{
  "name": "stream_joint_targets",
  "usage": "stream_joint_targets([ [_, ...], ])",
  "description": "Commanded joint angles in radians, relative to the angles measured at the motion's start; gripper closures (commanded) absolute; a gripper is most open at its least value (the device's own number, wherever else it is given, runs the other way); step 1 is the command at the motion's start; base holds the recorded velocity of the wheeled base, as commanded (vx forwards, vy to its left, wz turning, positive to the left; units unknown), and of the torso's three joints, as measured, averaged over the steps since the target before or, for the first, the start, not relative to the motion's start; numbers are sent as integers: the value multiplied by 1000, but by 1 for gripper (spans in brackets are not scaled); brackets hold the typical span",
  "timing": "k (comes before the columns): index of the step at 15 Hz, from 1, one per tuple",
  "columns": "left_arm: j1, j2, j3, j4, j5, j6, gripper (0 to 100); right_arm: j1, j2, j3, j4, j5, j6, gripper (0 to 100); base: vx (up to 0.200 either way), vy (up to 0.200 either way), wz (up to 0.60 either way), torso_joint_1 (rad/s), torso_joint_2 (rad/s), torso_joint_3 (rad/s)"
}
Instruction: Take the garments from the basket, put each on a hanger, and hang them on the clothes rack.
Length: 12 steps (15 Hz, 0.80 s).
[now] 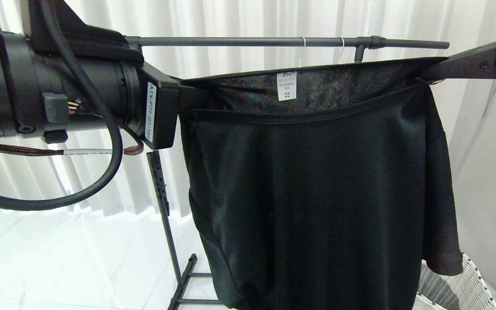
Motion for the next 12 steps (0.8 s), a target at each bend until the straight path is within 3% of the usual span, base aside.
stream_joint_targets([
  [1,-1,-1,0,0,0,2,100,1,3,-3,-1,0,0,100,0,0,0,0,0,0],
  [5,-1,-1,3,0,-2,2,100,1,0,-3,6,0,-1,100,0,0,0,0,0,0],
  [8,-1,31,-2,-8,-34,-3,100,4,-59,-10,118,4,-1,100,0,0,0,0,0,0],
  [12,-1,132,-77,-71,-78,-4,100,51,-155,-10,270,109,0,100,0,0,0,0,0,0],
])
